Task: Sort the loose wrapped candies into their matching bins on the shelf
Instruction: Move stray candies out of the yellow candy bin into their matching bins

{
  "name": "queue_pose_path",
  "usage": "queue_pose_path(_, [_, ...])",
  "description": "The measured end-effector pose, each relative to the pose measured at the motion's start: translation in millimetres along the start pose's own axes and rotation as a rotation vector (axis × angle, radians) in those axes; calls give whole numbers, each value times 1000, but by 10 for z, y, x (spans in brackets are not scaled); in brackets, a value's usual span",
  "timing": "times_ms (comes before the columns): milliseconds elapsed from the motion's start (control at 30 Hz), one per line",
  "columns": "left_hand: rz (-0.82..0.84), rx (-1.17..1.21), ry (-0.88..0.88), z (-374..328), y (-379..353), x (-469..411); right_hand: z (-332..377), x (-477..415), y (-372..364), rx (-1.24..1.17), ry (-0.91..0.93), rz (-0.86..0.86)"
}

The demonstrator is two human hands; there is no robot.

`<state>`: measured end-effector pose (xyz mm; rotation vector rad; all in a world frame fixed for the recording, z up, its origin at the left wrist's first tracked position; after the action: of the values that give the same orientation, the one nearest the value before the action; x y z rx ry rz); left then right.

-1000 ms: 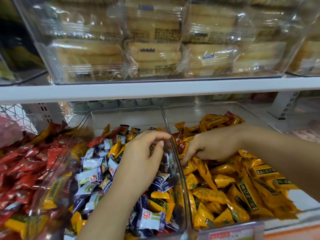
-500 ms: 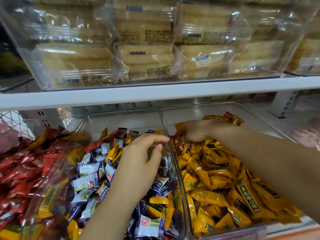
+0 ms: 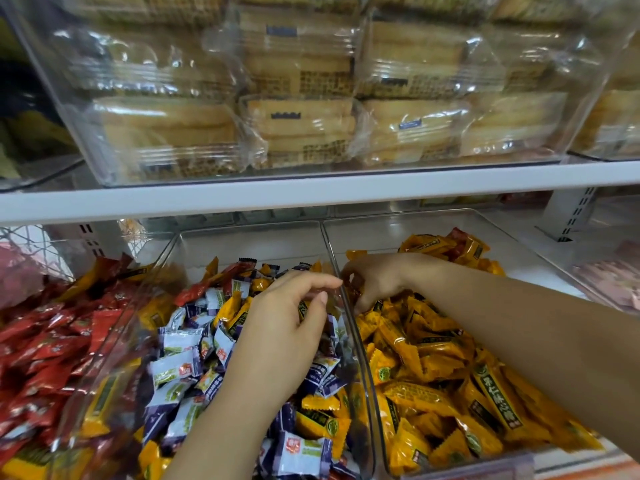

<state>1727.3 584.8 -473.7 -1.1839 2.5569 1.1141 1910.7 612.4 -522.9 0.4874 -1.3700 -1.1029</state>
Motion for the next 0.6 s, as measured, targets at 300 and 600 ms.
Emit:
queue_pose_path(300, [0,1,-4,-5,-4,-5,-3,12,-47,-43,68,-74])
queue_pose_path(600, [-3,-9,-6,-3,-9,-4,-8,-8,-54,-104,83,-146])
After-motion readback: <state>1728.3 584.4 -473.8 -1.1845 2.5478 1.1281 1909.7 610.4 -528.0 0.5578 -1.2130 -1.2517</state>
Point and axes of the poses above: each hand's wrist, its own x-axis away from the middle knuckle, its own y-axis out of the back of the hand, z = x × y, the point moved 6 cm from there along -x, towards the middle knuckle, and after that the axes turned 6 degrees about z, right-handed, at the moved point
